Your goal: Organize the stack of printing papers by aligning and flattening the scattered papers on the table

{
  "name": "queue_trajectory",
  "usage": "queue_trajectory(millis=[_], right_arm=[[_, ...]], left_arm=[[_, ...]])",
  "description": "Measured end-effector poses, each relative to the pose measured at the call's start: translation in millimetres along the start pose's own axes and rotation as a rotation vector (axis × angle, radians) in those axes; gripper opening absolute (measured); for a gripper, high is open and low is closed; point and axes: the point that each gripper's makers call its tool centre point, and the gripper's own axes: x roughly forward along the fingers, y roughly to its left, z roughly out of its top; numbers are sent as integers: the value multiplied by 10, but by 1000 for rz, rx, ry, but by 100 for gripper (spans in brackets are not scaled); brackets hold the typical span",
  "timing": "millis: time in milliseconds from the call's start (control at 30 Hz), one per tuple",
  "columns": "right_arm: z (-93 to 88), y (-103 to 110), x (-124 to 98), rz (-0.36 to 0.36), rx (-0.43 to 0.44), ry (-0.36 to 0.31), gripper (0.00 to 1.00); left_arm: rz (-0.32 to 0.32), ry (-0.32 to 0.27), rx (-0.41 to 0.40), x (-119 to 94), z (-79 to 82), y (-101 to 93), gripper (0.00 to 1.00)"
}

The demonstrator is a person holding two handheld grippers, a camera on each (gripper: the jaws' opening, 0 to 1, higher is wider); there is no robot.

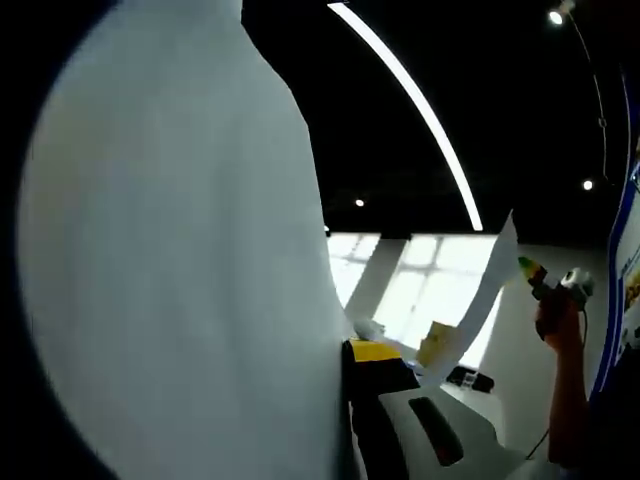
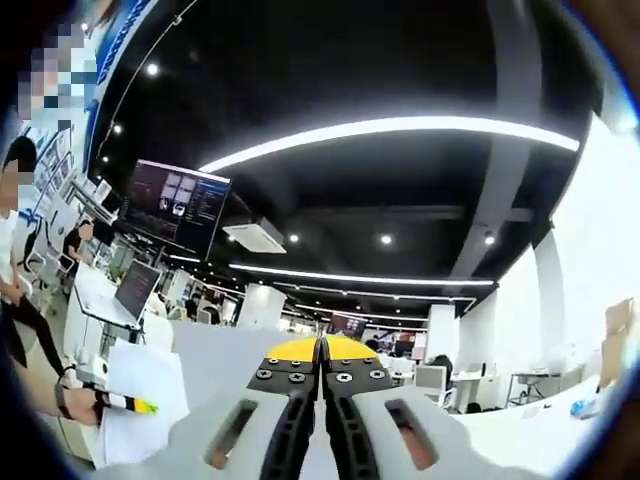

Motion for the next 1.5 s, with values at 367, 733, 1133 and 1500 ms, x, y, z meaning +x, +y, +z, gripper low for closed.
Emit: queue_trajectory(millis=[367, 733, 1133, 1500], right_arm=[[173, -3, -47, 6, 4, -39, 0], [151, 167, 10, 56, 12, -29, 0], [34, 264, 100, 84, 23, -1, 0], [-60, 383, 215, 124, 35, 32, 0]], left_arm=[[2, 3, 2, 1, -9, -6, 6], [1, 2, 1, 6, 3, 15, 6], [-1, 0, 0, 6, 14, 23, 6], [-3, -1, -1, -1, 9, 2, 6]])
